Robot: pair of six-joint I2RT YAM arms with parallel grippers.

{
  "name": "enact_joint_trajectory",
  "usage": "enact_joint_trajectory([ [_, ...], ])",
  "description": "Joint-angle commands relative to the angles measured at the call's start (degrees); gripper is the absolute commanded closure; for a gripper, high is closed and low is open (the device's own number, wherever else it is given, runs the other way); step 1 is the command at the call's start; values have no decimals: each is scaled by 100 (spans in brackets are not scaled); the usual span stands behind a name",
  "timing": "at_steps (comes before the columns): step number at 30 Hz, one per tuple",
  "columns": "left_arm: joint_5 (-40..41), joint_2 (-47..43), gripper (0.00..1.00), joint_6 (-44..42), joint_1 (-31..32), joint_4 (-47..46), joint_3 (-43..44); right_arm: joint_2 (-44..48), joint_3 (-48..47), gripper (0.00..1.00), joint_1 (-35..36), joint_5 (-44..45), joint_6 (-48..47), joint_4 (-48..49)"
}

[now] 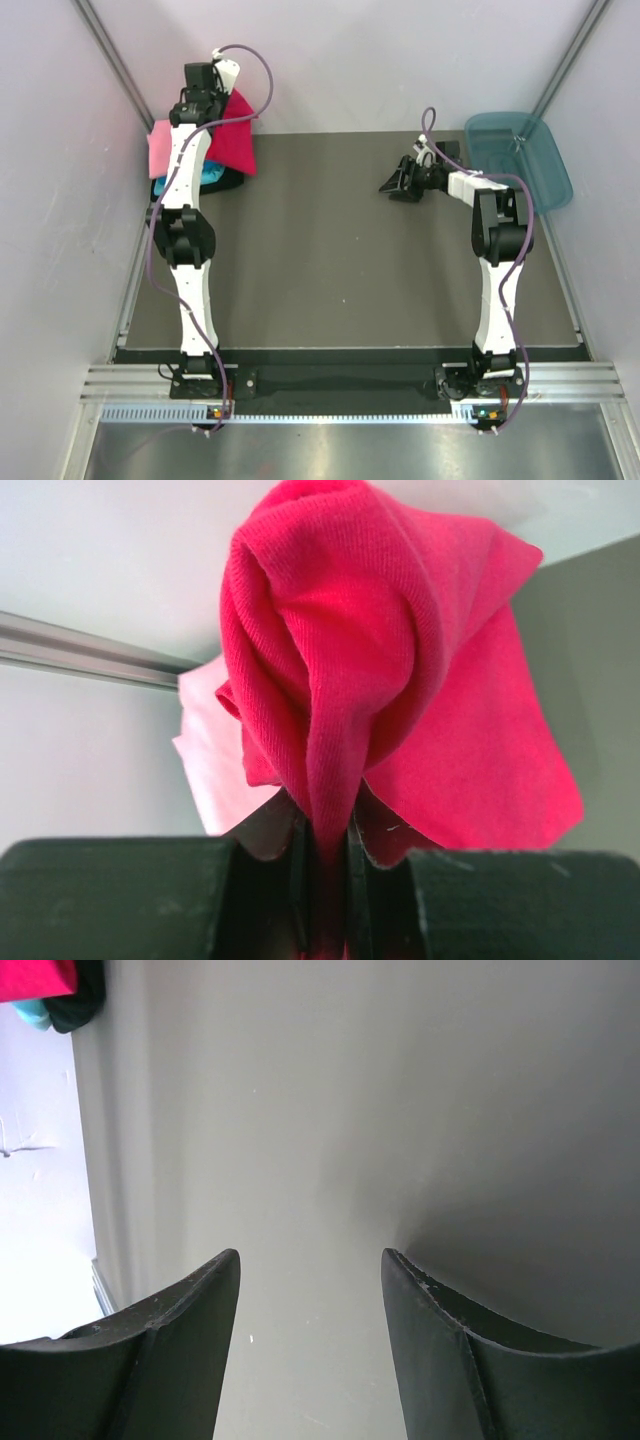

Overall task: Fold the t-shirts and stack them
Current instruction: Neatly place the folded tshirt to the corner

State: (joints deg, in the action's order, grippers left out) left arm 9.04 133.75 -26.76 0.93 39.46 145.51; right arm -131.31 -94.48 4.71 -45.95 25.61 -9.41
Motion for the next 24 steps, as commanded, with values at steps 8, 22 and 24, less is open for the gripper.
enact_joint_trajectory([
  [8, 362, -623, 100, -241, -58, -852, 408, 386, -71, 41, 30, 25, -56, 185],
  [22, 248, -824, 100, -285, 4, -888, 469, 307, -141, 41, 100, 43, -47, 220],
  [24, 265, -825, 100, -338, 4, -896, 452, 307, -150, 41, 109, 34, -47, 203],
])
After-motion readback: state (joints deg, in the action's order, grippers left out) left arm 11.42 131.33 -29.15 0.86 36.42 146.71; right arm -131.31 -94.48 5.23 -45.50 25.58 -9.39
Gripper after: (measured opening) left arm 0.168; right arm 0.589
